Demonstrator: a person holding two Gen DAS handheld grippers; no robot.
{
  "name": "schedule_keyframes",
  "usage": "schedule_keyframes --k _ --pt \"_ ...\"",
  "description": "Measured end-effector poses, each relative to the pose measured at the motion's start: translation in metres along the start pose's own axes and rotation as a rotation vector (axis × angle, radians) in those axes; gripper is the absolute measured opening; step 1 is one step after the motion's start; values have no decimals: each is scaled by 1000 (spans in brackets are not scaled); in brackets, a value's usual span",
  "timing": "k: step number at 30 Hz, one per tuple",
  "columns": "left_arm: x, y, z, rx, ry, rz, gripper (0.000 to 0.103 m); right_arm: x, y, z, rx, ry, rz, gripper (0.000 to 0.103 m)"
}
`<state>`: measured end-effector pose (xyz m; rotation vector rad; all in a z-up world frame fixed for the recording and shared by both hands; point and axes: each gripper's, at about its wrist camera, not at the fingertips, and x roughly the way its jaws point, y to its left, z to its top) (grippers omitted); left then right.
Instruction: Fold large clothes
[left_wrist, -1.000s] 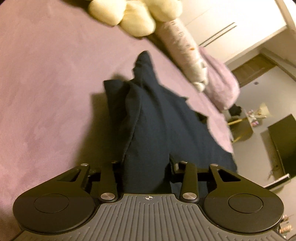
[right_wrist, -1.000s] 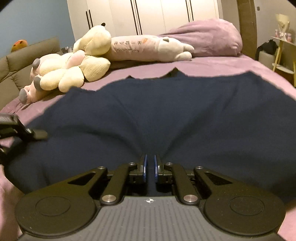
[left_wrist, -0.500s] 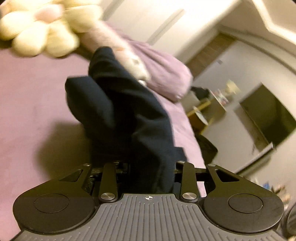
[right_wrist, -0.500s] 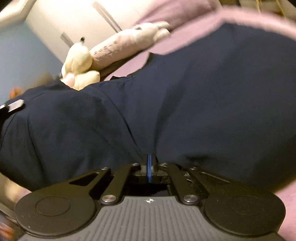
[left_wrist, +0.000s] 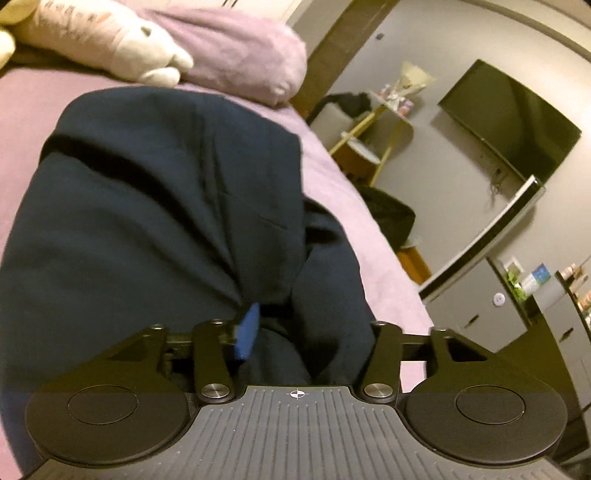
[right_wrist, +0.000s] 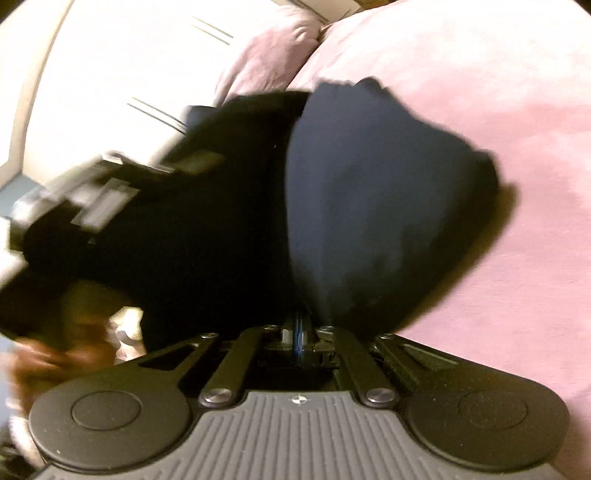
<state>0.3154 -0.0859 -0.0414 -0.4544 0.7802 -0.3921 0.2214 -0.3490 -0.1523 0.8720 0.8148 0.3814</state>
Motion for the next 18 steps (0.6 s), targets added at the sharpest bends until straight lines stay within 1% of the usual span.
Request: schedule_keyframes --k 1,2,3,4,7,10,11,13,14,15,17,18 --pt "-5 -3 0 11 -6 -18 74 -9 2 3 -18 -30 -16 0" --pt "-13 -6 1 25 -6 -31 80 -19 4 8 -37 -72 -42 0" --pt "-26 -10 3 30 -5 -45 88 -28 5 15 -52 -107 -63 5" --pt "-40 -13 5 32 -14 -66 90 -37 7 22 -59 -141 -82 7" --pt "-82 -16 8 40 -67 -124 90 -53 20 42 -97 -206 -73 7" --pt "-117 -8 11 -6 -152 -126 91 -53 53 54 -188 -243 -18 8" --pt "-127 -3 12 -12 -177 -99 91 -50 65 56 -219 -243 -9 8" --pt "-142 14 12 -7 -218 -9 92 -34 91 61 -303 -213 13 15" --pt "-145 23 13 -18 -221 48 92 -28 99 62 -345 -200 9 23" --pt "-146 33 14 -49 -220 101 92 -18 109 63 -393 -189 -4 29" --pt "-145 55 15 -134 -222 162 92 2 121 62 -466 -144 -31 32" --pt "-140 66 16 -176 -210 191 91 12 123 61 -494 -123 -66 33"
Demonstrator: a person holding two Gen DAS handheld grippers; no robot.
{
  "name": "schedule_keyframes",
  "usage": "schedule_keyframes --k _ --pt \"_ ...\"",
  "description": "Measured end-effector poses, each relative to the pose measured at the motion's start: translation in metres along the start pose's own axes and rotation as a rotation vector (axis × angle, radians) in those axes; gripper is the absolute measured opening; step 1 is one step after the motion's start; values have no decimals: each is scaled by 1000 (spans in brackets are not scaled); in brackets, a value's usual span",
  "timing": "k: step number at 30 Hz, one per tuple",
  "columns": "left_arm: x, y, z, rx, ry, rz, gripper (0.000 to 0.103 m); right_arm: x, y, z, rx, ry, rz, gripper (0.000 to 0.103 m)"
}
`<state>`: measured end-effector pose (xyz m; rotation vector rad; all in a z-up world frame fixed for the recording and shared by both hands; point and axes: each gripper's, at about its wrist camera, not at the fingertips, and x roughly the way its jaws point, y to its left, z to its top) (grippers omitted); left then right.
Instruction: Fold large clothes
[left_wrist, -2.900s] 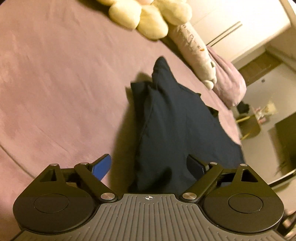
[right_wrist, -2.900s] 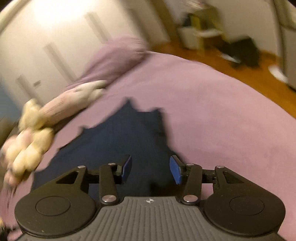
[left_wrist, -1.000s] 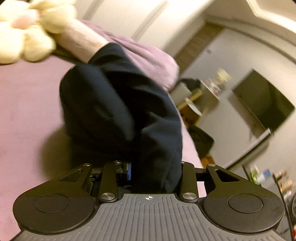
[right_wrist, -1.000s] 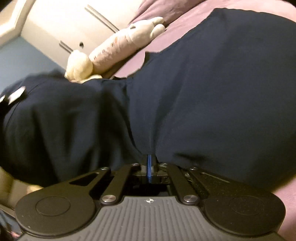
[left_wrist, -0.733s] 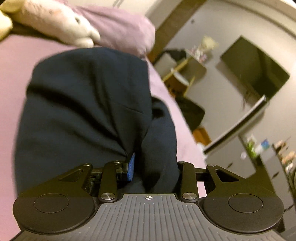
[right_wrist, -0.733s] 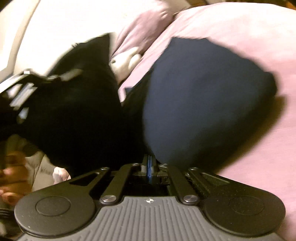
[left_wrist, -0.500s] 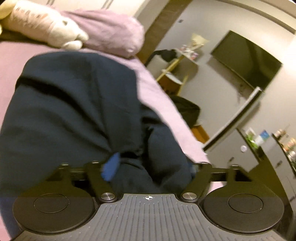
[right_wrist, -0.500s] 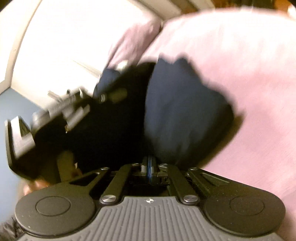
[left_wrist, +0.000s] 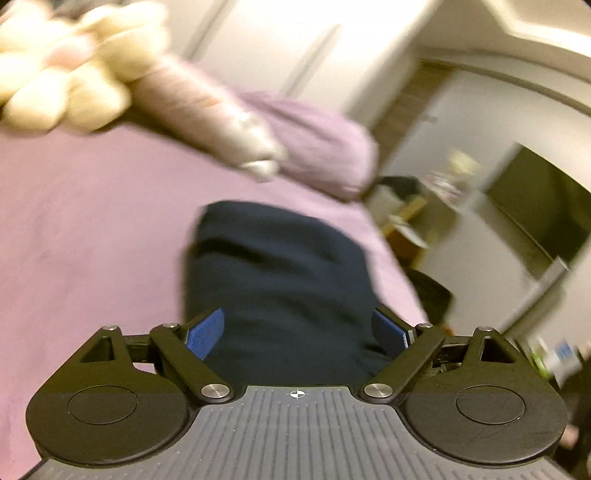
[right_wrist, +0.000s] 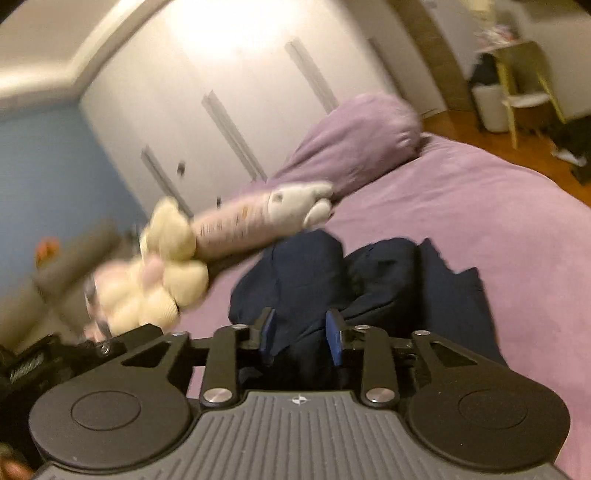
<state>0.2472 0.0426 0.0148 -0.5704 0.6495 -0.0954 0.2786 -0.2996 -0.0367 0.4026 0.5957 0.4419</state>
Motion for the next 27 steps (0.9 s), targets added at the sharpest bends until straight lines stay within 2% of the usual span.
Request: schedule_keyframes --k 4,5,7,8,10,12,14,18,22,25,26,27 --pt "33 16 1 -60 56 68 90 27 -7 -7 -51 90 -150 30" --pt "43 16 -1 -82 73 71 90 26 -15 -13 -61 107 -193 25" --pt "71 10 -4 -129 122 47 85 24 -34 -32 -50 138 -257 24" --pt "84 9 -7 -158 160 13 86 19 -41 -44 -37 134 -255 24" --pt "88 6 -10 -156 140 18 86 12 -42 -56 -60 120 -270 23" --pt "85 5 -9 -130 140 19 86 7 -39 -53 -76 119 -284 24" --pt "83 4 -6 -101 142 5 86 -3 -39 -40 -25 95 -267 25" --pt "87 -1 -6 -88 144 16 86 -14 -21 3 46 -39 -188 29" --pt "90 -14 -10 -38 126 37 86 32 7 46 38 -56 -97 29" --pt "84 -16 -17 -13 113 45 86 81 22 57 20 -19 -94 29" --pt "80 -17 -21 4 111 44 86 98 25 57 -12 -4 -112 28" --pt "79 -18 -23 29 111 37 86 113 26 51 -46 14 -167 28"
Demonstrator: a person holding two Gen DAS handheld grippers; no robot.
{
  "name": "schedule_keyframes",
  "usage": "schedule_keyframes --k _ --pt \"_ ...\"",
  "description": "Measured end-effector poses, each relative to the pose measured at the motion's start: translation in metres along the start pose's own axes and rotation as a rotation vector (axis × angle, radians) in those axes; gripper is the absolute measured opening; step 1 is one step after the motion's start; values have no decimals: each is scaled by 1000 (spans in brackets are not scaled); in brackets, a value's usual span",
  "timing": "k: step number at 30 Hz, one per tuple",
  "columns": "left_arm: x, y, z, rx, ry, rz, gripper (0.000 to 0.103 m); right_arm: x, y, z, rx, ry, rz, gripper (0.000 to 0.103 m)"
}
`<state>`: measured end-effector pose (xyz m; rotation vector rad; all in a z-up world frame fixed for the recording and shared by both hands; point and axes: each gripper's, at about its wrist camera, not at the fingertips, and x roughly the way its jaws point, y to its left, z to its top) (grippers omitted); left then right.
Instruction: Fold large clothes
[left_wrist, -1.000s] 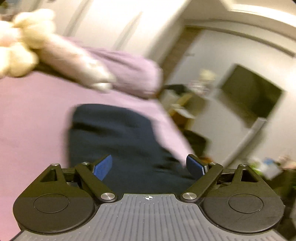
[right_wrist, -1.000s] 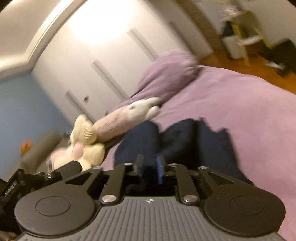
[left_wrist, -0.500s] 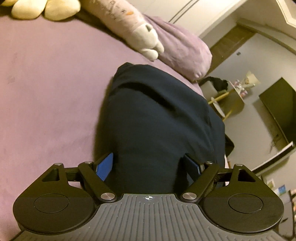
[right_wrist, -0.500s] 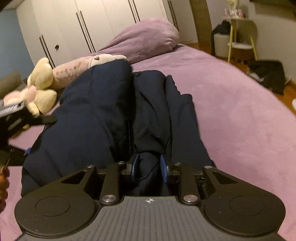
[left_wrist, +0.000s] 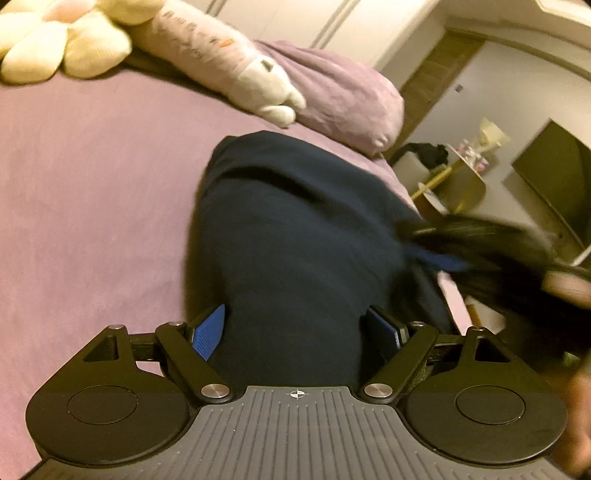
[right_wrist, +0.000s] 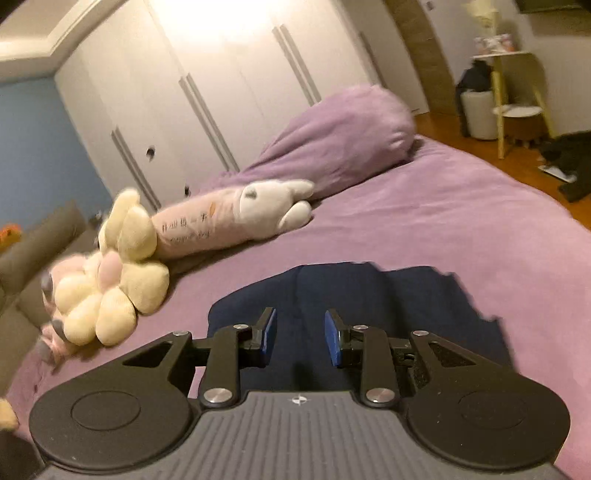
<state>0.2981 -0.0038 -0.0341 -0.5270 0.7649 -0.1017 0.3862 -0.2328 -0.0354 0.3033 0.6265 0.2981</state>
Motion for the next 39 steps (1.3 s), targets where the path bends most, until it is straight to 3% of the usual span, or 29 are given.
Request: schedule_keyframes --k 2,3,5,9,13,15,18,22,25,28,29,31,33,37,39 --pt "-1 0 2 36 -2 -23 86 33 -5 -17 -65 30 -82 26" --pt "-3 2 6 18 -17 -34 84 45 -11 -27 -91 52 -133 20" --pt "-2 3 17 -29 -69 -7 85 49 -21 -44 -121 12 -176 16" --pt "25 -12 36 -108 -123 27 91 30 -38 -60 -99 -68 -191 15" --pt "56 -33 24 12 -182 134 97 26 -50 -76 -84 -128 -182 15" --pt "66 -25 16 8 -190 174 97 30 -58 -76 -70 -139 -168 15" --pt "77 -2 11 -86 -171 188 102 31 -66 -79 -52 -159 -131 15" --pt "88 6 10 -104 -158 214 103 36 -55 -94 -118 -216 -176 15" --pt "76 19 21 -157 -93 133 103 34 -48 -86 -137 -205 -194 16" --pt "51 46 31 -167 5 0 103 14 -59 -68 -54 -147 -91 24" --pt "42 55 32 -165 21 -24 103 3 -66 -61 -10 -114 -39 32" --pt "22 75 34 -168 51 -89 102 -20 -85 -51 76 -81 59 37" --pt "11 90 32 -195 82 -132 102 -43 -109 -48 147 -67 62 62" --pt "9 104 23 -240 156 -237 102 -56 -164 -50 302 57 98 63" --pt "20 102 19 -257 191 -254 102 -46 -184 -55 380 147 141 63"
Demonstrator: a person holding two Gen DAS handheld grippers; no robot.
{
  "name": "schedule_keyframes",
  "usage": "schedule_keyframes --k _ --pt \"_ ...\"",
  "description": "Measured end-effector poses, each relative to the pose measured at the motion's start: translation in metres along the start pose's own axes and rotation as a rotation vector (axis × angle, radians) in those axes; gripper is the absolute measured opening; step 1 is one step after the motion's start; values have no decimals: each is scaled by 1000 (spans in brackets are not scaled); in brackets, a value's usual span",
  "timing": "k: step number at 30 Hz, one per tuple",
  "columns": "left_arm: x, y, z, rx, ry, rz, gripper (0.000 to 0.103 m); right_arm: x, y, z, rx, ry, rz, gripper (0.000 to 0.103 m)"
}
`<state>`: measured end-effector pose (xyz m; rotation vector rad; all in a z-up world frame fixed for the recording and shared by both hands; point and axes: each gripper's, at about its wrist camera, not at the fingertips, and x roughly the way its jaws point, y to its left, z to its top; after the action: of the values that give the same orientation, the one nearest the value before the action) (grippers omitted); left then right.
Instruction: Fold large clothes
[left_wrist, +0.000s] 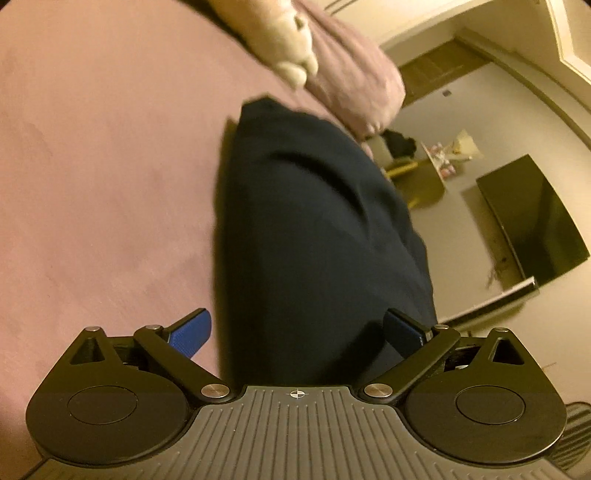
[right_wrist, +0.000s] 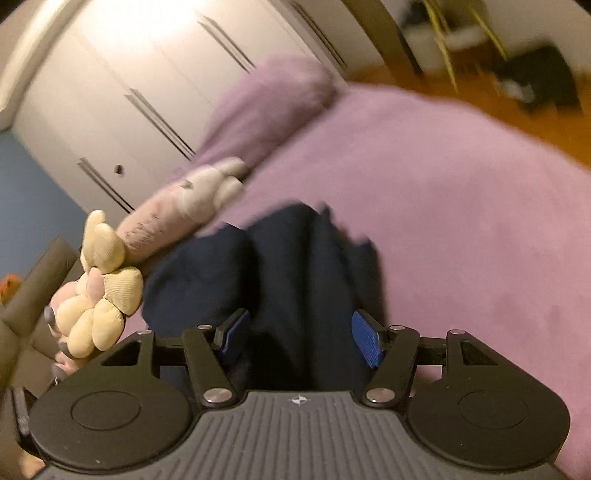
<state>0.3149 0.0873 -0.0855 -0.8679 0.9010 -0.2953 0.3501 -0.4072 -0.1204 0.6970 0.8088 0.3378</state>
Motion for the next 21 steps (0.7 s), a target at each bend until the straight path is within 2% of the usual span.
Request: schedule_keyframes --k 2,5,7,8,10,12,14,17,21 --pt "14 1 0 -48 17 -26 102 15 -17 1 94 92 73 64" --pt "31 4 3 -126 22 -52 102 30 -28 4 129 106 86 66" --pt "37 5 5 -152 18 -51 98 38 -33 5 153 106 93 66" --pt "37 4 7 -153 16 -51 96 42 -33 5 146 106 92 65" --pt "33 -1 9 -122 17 -48 85 48 -31 4 134 115 96 58" --pt "27 -3 11 -110 17 -58 79 46 -22 2 105 111 99 46" --pt "23 -6 15 -109 12 -76 75 42 -14 2 90 102 113 41" --pt "5 -9 16 -85 -22 -75 74 40 3 -2 67 93 158 39" --pt "-39 -3 25 -38 -74 -13 74 58 29 -13 52 141 197 38"
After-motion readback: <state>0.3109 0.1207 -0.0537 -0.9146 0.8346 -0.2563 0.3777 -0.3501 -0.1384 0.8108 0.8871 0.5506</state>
